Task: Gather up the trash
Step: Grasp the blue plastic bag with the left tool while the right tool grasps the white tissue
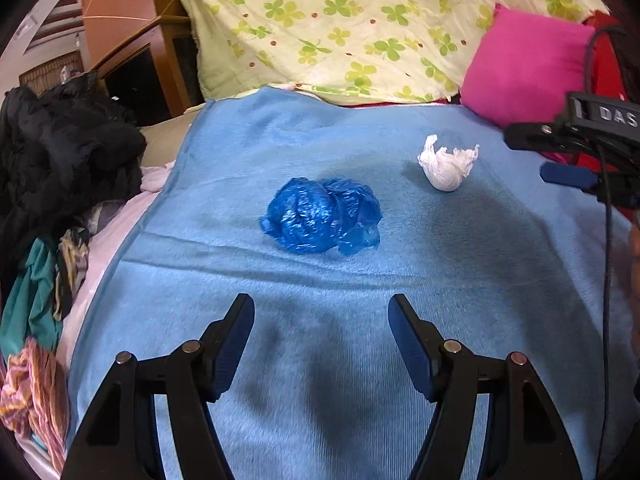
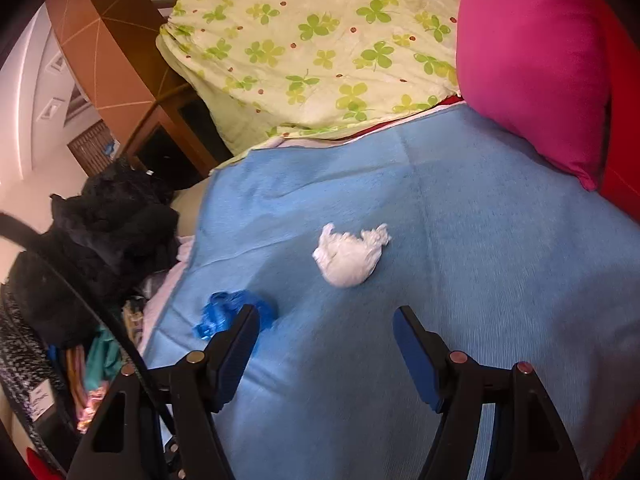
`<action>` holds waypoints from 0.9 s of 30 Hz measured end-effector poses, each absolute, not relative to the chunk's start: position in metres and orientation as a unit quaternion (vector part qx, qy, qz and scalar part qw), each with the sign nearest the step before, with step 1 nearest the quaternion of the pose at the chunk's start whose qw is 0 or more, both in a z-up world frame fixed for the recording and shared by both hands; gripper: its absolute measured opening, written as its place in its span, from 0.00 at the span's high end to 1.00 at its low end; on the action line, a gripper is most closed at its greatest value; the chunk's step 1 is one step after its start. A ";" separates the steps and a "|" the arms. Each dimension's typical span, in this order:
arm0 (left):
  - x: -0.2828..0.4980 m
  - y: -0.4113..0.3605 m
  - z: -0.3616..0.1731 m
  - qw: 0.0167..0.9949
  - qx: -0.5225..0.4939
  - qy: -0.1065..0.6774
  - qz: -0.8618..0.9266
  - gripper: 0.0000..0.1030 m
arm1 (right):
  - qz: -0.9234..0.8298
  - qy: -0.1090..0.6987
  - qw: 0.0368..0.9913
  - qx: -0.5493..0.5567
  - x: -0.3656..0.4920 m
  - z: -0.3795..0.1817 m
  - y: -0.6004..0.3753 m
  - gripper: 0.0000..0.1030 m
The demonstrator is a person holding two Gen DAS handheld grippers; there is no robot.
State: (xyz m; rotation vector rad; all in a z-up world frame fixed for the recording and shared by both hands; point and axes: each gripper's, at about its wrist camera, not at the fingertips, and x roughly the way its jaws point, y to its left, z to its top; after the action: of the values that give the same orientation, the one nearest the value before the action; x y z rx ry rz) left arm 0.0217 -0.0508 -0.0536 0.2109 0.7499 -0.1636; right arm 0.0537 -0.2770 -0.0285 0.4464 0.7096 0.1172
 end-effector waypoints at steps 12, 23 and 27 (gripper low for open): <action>0.071 -0.039 -0.047 0.931 0.067 0.342 -0.110 0.32 | 0.055 0.348 0.896 0.272 0.114 -0.049 -0.299 0.29; 0.130 -0.019 -0.062 0.907 -0.055 0.376 -0.183 0.32 | 0.025 0.368 0.864 0.342 0.155 -0.079 -0.302 0.30; 0.137 -0.024 -0.071 0.898 -0.060 0.391 -0.191 0.31 | 0.017 0.379 0.848 0.371 0.163 -0.099 -0.306 0.32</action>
State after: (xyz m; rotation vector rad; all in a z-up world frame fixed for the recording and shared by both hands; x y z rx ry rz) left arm 0.1372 -0.0238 -0.0706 -0.1240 0.8106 -0.3961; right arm 0.1635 -0.3062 -0.0991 0.7813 0.7985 0.0363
